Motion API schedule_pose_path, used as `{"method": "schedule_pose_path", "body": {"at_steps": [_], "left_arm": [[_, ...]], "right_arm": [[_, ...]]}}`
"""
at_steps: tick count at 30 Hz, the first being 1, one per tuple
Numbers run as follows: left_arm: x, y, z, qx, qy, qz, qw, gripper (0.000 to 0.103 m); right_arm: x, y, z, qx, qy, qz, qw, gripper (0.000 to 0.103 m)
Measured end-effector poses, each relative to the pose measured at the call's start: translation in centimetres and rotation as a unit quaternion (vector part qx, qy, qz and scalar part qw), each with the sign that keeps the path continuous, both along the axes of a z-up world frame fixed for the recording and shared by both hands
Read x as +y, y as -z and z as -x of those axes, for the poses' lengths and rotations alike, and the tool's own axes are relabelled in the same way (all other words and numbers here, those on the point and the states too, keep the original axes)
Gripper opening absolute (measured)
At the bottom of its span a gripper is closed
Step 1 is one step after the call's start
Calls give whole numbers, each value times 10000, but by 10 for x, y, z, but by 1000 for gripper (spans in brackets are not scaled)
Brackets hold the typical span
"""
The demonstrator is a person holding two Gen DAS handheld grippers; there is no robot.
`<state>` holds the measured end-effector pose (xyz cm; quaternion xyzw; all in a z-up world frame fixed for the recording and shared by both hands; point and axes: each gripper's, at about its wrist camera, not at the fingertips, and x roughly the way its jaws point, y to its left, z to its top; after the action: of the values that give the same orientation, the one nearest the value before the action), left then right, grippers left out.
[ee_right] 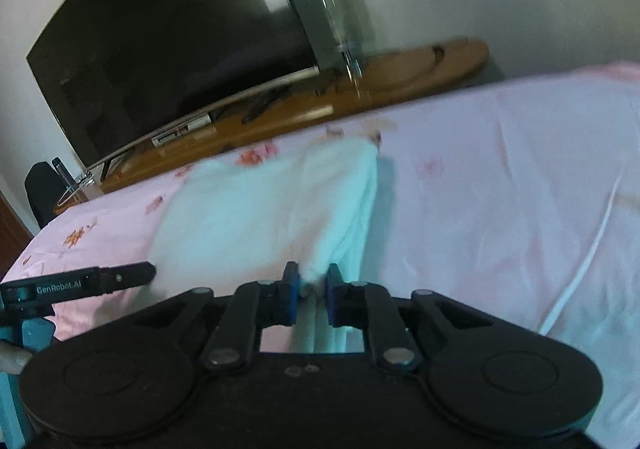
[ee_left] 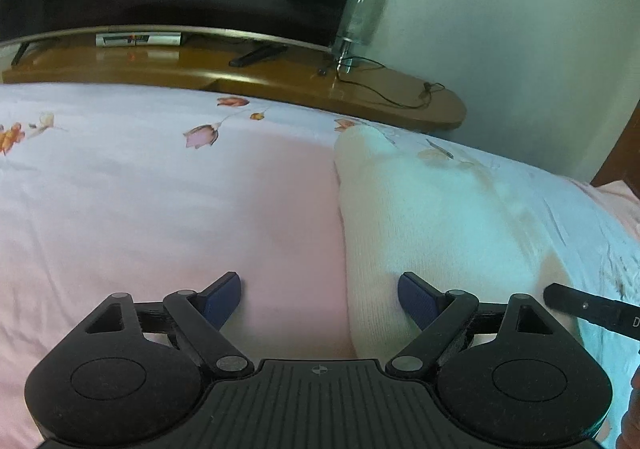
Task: Fold small clothes
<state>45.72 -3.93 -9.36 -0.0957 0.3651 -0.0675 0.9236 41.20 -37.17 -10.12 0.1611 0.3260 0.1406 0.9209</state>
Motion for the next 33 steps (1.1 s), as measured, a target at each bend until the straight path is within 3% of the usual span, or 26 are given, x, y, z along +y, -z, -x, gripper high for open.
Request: {"method": "schedule_pose_path", "body": {"at_steps": [2, 6, 12, 14, 15, 17, 19, 22, 28, 32, 33], "left_arm": [[3, -10, 2, -262, -9, -12, 9997, 86], [3, -19, -16, -380, -123, -48, 9992, 86], [-5, -12, -52, -247, -87, 11, 9997, 86], [-6, -2, -60, -118, -58, -19, 9999, 91], [-4, 3, -62, -60, -130, 26, 9999, 102], [0, 5, -61, -3, -205, 98, 9997, 102], [3, -5, -47, -65, -149, 98, 9998, 102], [15, -10, -11, -306, 6, 47, 9995, 102], [30, 7, 49, -218, -63, 129, 9997, 102], [22, 13, 59, -210, -68, -128, 9997, 102], [20, 13, 59, -189, -46, -201, 9996, 102]], "right_arm": [[-1, -4, -1, 3, -68, -27, 10000, 18], [-17, -15, -4, -433, 231, -195, 9986, 45], [-32, -1, -59, -76, 319, -910, 9953, 39], [-27, 0, -68, -130, 93, -791, 9967, 10], [-20, 1, -72, -88, 78, -341, 9993, 8], [-22, 10, -78, 131, 215, -184, 9995, 8], [-27, 4, -77, 214, 377, -140, 9990, 18], [-27, -16, -46, -52, 177, -78, 9998, 24], [1, -11, 42, -26, -553, 270, 9981, 25], [16, -2, 53, 61, -577, 296, 9979, 25], [17, -1, 51, 104, -567, 288, 9979, 18]]}}
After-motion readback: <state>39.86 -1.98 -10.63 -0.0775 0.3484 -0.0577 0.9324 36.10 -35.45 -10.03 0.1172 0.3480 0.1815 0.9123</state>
